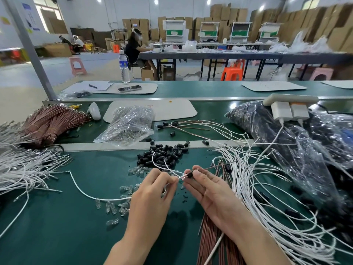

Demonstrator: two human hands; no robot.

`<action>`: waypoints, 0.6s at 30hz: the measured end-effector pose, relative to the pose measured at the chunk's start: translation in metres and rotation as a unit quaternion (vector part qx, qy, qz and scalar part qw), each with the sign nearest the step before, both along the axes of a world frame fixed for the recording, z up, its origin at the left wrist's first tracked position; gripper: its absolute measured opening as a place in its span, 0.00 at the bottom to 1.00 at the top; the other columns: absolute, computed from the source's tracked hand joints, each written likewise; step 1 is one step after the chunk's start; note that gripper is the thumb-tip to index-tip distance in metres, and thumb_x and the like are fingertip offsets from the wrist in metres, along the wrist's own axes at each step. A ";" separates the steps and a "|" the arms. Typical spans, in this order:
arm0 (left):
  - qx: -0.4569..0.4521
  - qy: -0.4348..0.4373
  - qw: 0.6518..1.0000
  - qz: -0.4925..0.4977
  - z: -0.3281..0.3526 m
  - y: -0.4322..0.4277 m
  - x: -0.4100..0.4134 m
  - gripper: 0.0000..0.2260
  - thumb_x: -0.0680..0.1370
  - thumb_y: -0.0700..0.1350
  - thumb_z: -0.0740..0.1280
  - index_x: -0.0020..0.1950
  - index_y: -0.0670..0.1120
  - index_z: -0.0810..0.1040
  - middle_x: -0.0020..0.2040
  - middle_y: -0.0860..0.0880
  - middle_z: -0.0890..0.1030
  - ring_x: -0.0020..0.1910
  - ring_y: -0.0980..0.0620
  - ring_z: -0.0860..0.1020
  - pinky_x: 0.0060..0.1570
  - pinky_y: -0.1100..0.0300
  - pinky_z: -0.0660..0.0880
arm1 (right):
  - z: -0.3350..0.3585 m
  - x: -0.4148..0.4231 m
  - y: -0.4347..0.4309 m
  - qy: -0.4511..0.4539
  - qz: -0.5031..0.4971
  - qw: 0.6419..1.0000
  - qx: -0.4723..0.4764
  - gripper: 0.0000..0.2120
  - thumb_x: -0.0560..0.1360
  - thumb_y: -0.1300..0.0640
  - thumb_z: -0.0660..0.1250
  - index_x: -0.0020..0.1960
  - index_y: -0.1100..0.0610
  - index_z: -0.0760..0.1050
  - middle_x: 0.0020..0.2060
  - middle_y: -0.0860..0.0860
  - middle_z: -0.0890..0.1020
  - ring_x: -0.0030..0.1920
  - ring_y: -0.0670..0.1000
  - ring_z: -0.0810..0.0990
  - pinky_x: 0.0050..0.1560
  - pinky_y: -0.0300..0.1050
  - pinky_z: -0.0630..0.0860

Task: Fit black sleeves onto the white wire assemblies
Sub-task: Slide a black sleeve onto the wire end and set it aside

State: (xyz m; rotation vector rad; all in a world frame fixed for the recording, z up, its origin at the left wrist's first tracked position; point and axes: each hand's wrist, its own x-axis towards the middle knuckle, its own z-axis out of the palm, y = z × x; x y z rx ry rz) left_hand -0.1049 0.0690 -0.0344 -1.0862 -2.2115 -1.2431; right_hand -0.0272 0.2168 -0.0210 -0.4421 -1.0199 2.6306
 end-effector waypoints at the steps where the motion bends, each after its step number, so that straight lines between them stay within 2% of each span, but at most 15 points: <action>1: -0.004 -0.006 1.000 -0.004 -0.001 0.000 0.000 0.05 0.78 0.47 0.71 0.45 0.50 0.78 0.43 0.58 0.73 0.35 0.55 0.75 0.32 0.54 0.75 | 0.000 0.000 -0.001 0.000 0.006 1.000 0.005 0.12 0.71 0.63 0.72 0.54 0.62 0.79 0.51 0.61 0.86 0.47 0.55 0.87 0.46 0.44 0.84; 5: -0.005 -0.036 0.998 -0.046 -0.003 -0.002 0.001 0.02 0.80 0.49 0.69 0.50 0.52 0.80 0.46 0.60 0.75 0.42 0.58 0.78 0.39 0.59 0.77 | -0.001 0.000 -0.003 -0.002 -0.005 1.000 0.021 0.12 0.70 0.63 0.72 0.53 0.61 0.81 0.52 0.62 0.86 0.47 0.56 0.87 0.46 0.44 0.84; 8: -0.026 -0.037 0.998 -0.048 -0.001 -0.004 -0.001 0.09 0.79 0.55 0.65 0.58 0.57 0.78 0.48 0.62 0.76 0.47 0.60 0.78 0.45 0.65 0.75 | 0.000 0.001 0.001 0.002 -0.044 0.999 0.017 0.13 0.71 0.63 0.71 0.55 0.63 0.80 0.51 0.62 0.86 0.47 0.55 0.87 0.46 0.44 0.84; 11: -0.026 -0.037 0.998 -0.036 -0.002 -0.005 -0.006 0.06 0.79 0.54 0.65 0.54 0.56 0.78 0.48 0.63 0.77 0.48 0.60 0.79 0.47 0.61 0.77 | 0.002 0.004 0.005 0.009 -0.056 0.998 0.004 0.13 0.71 0.64 0.71 0.56 0.64 0.80 0.52 0.62 0.86 0.47 0.55 0.87 0.46 0.45 0.84; 14: -0.004 -0.050 0.998 -0.048 -0.002 -0.003 -0.005 0.04 0.79 0.49 0.67 0.52 0.54 0.80 0.49 0.63 0.78 0.48 0.61 0.80 0.46 0.64 0.77 | 0.003 0.004 0.000 0.003 -0.023 0.999 0.031 0.14 0.70 0.64 0.71 0.55 0.63 0.80 0.52 0.62 0.86 0.47 0.55 0.87 0.47 0.45 0.84; 18: -0.008 -0.044 0.997 -0.070 -0.001 -0.001 -0.003 0.08 0.79 0.53 0.64 0.54 0.55 0.80 0.49 0.64 0.78 0.47 0.63 0.80 0.45 0.64 0.76 | 0.002 0.001 -0.006 -0.005 -0.020 0.995 0.097 0.13 0.70 0.61 0.71 0.54 0.62 0.80 0.51 0.61 0.86 0.47 0.54 0.86 0.49 0.43 0.83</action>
